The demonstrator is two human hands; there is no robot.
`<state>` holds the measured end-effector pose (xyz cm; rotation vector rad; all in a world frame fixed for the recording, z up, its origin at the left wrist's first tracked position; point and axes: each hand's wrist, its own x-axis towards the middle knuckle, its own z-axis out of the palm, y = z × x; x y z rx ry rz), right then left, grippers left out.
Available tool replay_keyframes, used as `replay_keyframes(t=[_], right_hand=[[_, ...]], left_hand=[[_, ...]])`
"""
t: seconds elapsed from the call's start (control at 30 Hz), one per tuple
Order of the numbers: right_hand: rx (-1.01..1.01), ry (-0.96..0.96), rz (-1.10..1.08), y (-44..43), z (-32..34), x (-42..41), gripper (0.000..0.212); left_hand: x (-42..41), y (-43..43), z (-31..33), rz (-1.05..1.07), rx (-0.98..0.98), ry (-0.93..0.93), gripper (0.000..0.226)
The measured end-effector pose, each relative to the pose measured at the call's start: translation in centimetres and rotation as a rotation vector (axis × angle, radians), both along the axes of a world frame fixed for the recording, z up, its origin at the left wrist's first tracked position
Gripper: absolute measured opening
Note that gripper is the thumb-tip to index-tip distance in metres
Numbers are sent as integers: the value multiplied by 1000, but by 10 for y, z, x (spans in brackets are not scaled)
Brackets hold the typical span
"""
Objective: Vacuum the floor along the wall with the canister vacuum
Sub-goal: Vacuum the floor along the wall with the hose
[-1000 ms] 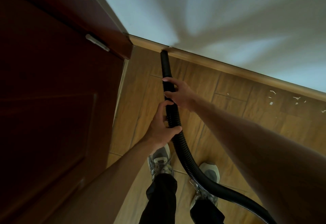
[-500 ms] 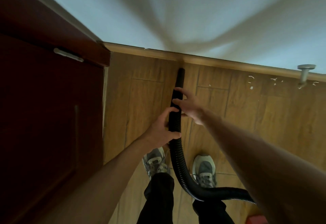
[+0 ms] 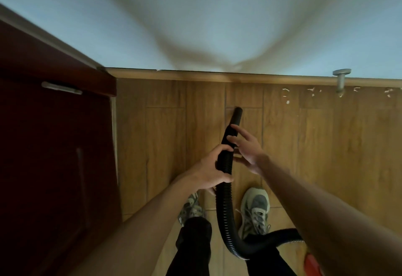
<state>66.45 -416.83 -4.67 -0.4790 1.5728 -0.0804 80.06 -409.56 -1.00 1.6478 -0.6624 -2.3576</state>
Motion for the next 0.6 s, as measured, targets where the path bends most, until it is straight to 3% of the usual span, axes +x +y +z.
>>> replay_keyframes(t=[0.33,0.6], right_hand=[[6,-38,35,-14,3,-9,47],[2,-29,-4,-21,1,-50,45]], left_hand=[[-17,-1,2,108,13,-9,73],[-49,-19,1,14,21,-33,70]])
